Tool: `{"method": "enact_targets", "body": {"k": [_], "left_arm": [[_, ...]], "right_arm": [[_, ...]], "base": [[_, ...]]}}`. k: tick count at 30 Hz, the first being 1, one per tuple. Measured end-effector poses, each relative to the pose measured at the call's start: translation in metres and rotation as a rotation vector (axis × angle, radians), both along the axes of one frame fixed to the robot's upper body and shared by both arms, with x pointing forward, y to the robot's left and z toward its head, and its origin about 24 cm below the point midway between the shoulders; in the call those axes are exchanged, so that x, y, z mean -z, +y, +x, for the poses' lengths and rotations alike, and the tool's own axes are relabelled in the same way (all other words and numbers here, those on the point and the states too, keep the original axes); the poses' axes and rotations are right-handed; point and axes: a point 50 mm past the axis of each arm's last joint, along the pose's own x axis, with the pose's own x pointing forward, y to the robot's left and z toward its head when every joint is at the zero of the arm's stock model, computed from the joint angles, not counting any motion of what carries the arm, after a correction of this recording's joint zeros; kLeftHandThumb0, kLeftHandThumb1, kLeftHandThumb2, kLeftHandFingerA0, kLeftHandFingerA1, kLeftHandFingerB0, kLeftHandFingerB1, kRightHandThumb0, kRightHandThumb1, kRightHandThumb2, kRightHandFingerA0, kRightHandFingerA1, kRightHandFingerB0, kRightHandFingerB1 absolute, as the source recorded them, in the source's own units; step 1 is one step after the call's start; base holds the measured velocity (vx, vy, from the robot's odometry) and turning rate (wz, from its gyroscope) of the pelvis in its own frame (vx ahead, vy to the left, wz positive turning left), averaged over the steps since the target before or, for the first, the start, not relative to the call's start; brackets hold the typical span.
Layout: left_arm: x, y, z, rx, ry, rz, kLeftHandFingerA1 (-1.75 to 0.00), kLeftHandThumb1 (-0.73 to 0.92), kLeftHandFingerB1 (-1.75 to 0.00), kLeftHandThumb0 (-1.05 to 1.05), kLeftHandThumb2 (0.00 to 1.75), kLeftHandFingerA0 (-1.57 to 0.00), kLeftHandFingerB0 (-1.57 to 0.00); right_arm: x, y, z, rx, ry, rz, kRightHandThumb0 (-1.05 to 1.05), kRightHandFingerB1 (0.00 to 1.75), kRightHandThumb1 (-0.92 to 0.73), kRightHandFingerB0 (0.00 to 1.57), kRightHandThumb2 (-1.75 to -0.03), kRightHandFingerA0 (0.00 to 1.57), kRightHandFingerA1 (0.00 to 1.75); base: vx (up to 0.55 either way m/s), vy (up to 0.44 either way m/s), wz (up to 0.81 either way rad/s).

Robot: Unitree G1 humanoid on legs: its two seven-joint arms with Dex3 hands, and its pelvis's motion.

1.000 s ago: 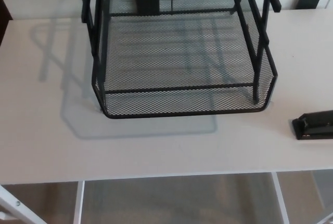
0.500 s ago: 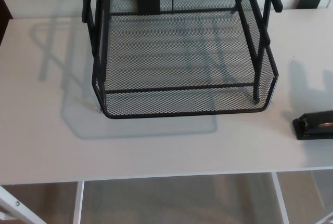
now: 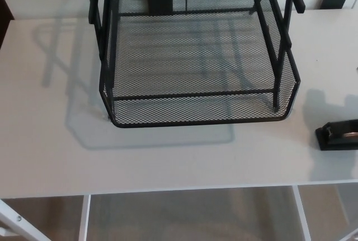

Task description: The robot walks towards a desk on which a file tray is kept in the middle and a stapler is kept to its right. The robot lifts the stapler using its right hand and places it on the file tray.

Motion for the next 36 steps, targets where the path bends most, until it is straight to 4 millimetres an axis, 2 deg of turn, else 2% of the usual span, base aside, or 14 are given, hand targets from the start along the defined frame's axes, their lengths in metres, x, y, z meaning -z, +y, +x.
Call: {"method": "enact_targets", "body": {"k": [11, 13, 15, 16, 20, 21, 24, 25, 26, 30, 31, 34, 35, 36], "left_arm": [[0.0, 0.0, 0.001, 0.001, -0.002, -0.001, -0.81, 0.82, -0.58, -0.97, 1.38, -0.16, -0.1], [0.0, 0.0, 0.001, 0.001, -0.002, -0.001, -0.82, 0.81, -0.6, -0.98, 1.36, -0.18, -0.11], [0.0, 0.0, 0.001, 0.001, -0.001, -0.001, -0.8, 0.81, -0.59, -0.97, 1.37, -0.13, -0.1], [0.0, 0.0, 0.001, 0.001, -0.001, -0.001, -0.8, 0.82, -0.58, -0.96, 1.38, -0.14, -0.1], [0.0, 0.0, 0.001, 0.002, 0.0, -0.002, -0.79, 0.85, -0.55, -0.93, 1.38, -0.16, -0.09], [0.0, 0.0, 0.001, 0.002, 0.001, -0.002, -0.89, 0.92, -0.49, -0.93, 1.12, -0.25, 0.0], [0.001, -0.001, 0.002, 0.001, 0.001, -0.004, -0.9, 0.92, -0.5, -0.93, 1.11, -0.26, 0.0], [0.001, -0.001, 0.002, 0.001, 0.002, -0.004, -0.8, 0.83, -0.56, -0.94, 1.38, -0.17, -0.09], [0.001, -0.001, 0.002, 0.001, 0.002, -0.005, -0.91, 0.92, -0.5, -0.95, 1.13, -0.26, 0.0], [0.001, -0.001, 0.001, 0.001, 0.003, -0.006, -0.8, 0.83, -0.56, -0.94, 1.37, -0.19, -0.1], [0.001, -0.001, 0.001, 0.001, 0.003, -0.006, -0.8, 0.83, -0.57, -0.94, 1.36, -0.21, -0.1], [0.001, -0.001, 0.002, 0.002, 0.003, -0.006, -0.91, 0.92, -0.53, -0.93, 1.11, -0.29, 0.0], [0.001, -0.002, 0.002, 0.002, 0.003, -0.006, -0.81, 0.83, -0.57, -0.94, 1.37, -0.21, -0.1], [0.001, -0.002, 0.002, 0.003, 0.004, -0.006, -0.8, 0.83, -0.56, -0.93, 1.36, -0.2, -0.1]], "right_arm": [[0.029, 0.005, -0.001, -0.028, 0.081, -0.123, -0.63, 0.28, -0.38, 0.05, -0.79, 0.04, 0.26], [0.033, 0.005, -0.001, -0.041, 0.08, -0.153, -0.63, 0.25, -0.5, 0.07, -0.55, 0.06, 0.3], [0.036, 0.007, -0.001, -0.064, 0.077, -0.193, -0.7, 0.2, -0.42, 0.08, -0.8, 0.08, 0.17], [0.037, 0.008, -0.001, -0.076, 0.079, -0.211, -0.65, 0.27, -0.52, 0.03, -0.56, 0.01, 0.32], [0.041, 0.014, -0.002, -0.124, 0.086, -0.294, -0.77, 0.21, -0.46, 0.08, -0.84, 0.08, 0.23], [0.042, 0.014, -0.003, -0.134, 0.087, -0.315, -0.51, 0.24, -0.5, 0.1, -0.57, 0.08, 0.32], [0.046, 0.014, -0.004, -0.143, 0.07, -0.367, -0.41, 0.28, -0.56, 0.2, -0.57, 0.42, 0.56], [0.046, 0.014, -0.004, -0.144, 0.054, -0.38, -0.34, 0.34, -0.55, 0.36, -0.58, 0.73, 1.32], [0.045, 0.014, -0.003, -0.144, 0.032, -0.391, -0.33, 0.36, -0.58, 0.41, -0.6, 0.81, 1.49], [0.044, 0.014, -0.002, -0.142, -0.035, -0.424, -0.21, 0.48, -0.7, 0.74, -0.64, 0.91, 1.63], [0.044, 0.014, -0.002, -0.142, -0.047, -0.429, -0.34, 0.75, -0.43, 0.85, -0.86, 1.23, 1.4], [0.042, 0.014, -0.001, -0.139, -0.103, -0.445, -0.32, 0.78, -0.48, 0.77, -0.91, 1.2, 1.35], [0.042, 0.014, 0.0, -0.137, -0.122, -0.451, -0.26, 0.79, -0.62, 0.85, -0.6, 0.9, 1.71], [0.042, 0.014, 0.0, -0.136, -0.135, -0.455, -0.31, 0.8, -0.44, 0.83, -0.86, 1.18, 1.37]], "base": [[0.0, 0.0, 0.0], [0.0, 0.0, 0.0], [0.0, 0.0, 0.0], [0.0, 0.0, 0.0], [0.0, 0.0, 0.0], [0.0, 0.0, 0.0], [0.0, 0.0, 0.0], [0.0, 0.0, 0.0], [0.0, 0.0, 0.0], [0.0, 0.0, 0.0], [0.0, 0.0, 0.0], [0.0, 0.0, 0.0], [0.0, 0.0, 0.0], [0.0, 0.0, 0.0]]}}
